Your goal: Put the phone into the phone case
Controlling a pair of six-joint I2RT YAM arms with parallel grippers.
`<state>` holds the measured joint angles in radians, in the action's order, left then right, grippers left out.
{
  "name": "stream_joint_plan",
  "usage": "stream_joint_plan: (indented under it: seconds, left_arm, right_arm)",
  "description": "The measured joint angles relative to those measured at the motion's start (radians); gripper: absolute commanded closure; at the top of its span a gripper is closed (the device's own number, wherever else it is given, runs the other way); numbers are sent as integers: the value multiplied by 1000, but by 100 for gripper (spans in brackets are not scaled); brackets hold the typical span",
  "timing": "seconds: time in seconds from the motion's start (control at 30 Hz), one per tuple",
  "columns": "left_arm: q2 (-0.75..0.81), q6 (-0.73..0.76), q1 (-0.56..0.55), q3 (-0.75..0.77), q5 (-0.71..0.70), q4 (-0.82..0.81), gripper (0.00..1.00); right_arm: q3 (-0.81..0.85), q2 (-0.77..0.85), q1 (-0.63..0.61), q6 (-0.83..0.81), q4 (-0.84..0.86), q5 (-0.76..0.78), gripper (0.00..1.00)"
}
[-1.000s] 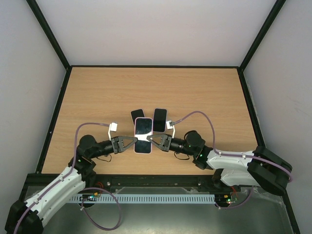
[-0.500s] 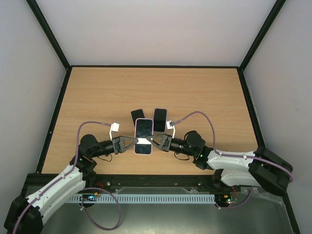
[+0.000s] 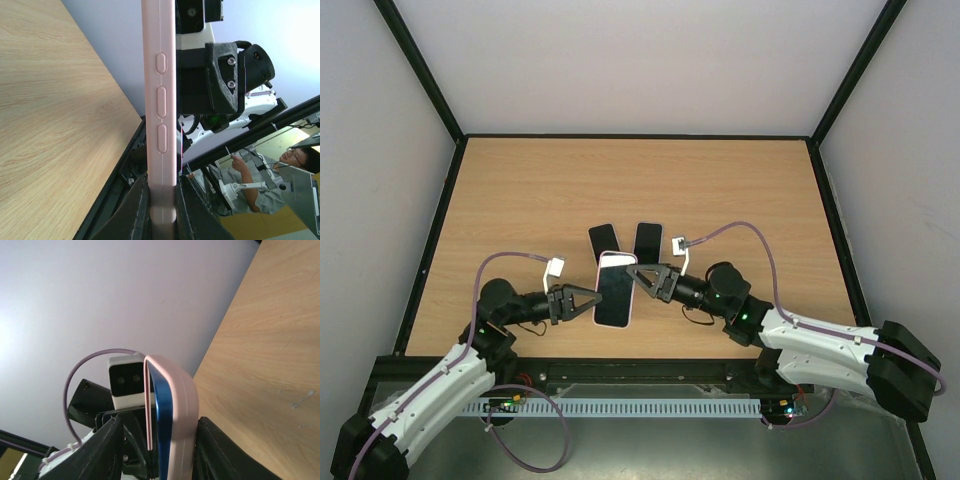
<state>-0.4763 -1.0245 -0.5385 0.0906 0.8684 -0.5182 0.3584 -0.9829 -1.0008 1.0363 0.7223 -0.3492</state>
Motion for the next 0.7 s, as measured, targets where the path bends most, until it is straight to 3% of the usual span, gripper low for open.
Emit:
stream_joint_plan:
  seconds: [0.23, 0.43, 0.7]
  left_arm:
    - [8, 36, -2, 6, 20, 40, 98]
    - [5, 72, -2, 18, 22, 78, 98]
    - [-8, 174, -5, 105, -22, 246, 98]
  right_arm:
    - [10, 9, 18, -10, -40, 25, 75]
    - [14, 9, 28, -26, -58, 24, 97]
    - [77, 25, 35, -114, -175, 27, 98]
